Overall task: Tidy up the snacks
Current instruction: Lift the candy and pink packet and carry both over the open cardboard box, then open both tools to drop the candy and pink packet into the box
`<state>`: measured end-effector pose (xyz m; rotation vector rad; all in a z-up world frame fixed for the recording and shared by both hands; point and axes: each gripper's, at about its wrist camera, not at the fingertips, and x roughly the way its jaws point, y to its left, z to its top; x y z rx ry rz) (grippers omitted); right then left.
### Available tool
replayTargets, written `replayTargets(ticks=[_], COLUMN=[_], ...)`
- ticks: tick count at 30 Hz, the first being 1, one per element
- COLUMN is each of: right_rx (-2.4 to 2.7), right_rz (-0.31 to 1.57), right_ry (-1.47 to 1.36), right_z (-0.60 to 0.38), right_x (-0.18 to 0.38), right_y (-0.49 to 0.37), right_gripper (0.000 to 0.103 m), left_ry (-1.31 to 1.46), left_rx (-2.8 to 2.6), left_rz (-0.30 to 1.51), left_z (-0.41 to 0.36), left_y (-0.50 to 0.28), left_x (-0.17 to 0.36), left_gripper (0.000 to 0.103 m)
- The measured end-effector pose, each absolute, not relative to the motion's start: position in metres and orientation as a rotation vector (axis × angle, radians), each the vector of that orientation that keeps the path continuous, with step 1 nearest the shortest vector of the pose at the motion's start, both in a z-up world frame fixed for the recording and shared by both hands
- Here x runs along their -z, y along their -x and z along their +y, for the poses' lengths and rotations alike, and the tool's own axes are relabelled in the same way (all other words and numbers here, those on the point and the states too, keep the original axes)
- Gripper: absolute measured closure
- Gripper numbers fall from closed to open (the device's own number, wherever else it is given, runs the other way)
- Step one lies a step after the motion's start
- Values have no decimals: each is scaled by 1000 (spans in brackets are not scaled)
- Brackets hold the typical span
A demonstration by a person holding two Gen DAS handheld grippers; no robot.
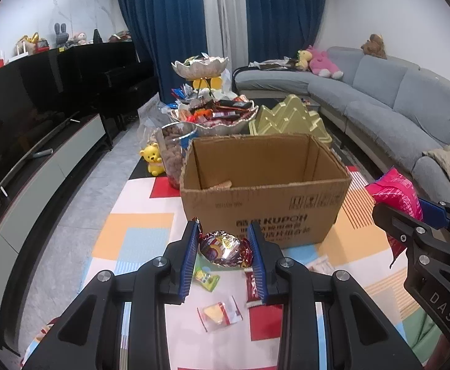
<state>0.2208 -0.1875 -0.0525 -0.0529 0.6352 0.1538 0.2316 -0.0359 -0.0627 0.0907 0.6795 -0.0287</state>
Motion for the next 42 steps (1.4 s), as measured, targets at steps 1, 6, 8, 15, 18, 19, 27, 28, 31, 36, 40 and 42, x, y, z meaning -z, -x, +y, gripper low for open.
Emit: replayTargets(ticks=[1, 6, 8, 15, 18, 19, 27, 28, 31, 36, 40, 42], right_rx=[-153, -144, -142, -140, -144, -145, -147, -146, -145, -143, -145, -147], right_rz=[632, 611, 604, 584, 580, 579, 573, 574, 578, 587, 594, 597], right_ry=[52, 43, 42, 40, 39, 39, 39, 38, 39, 36, 37, 38], right_z=[-187, -185, -185, -178, -175, -173, -168, -168, -168, -167, -166, -165], right_x=[50, 39, 35, 25, 23, 22, 18, 18, 18, 22, 23, 25], right_y=[-223, -233, -237, -249, -255, -258, -276, -278, -287, -301, -314, -320], right_gripper=[69, 69, 69, 69, 69, 69, 69, 69, 69, 69, 69, 69], left_ry=[-89, -82, -79, -64, -62, -61, -60, -59, -58, -59, -56, -59], left_rx=[27, 18, 14, -2, -5, -6, -10, -10, -11, -9, -7, -8], left_rz=[677, 661, 655, 640, 639, 638, 640, 641, 645, 655, 662, 662], left_z=[-36, -35, -34, -29, -28, -28, -27, -26, -26, -26, -24, -23], left_y=[-233, -244, -249, -264, -272, -274, -295, -298, -304, -318, -330, -335], left_x=[61, 50, 46, 36, 35, 34, 35, 35, 37, 42, 44, 45], left_gripper=[71, 71, 71, 70, 70, 70, 70, 70, 70, 70, 70, 70])
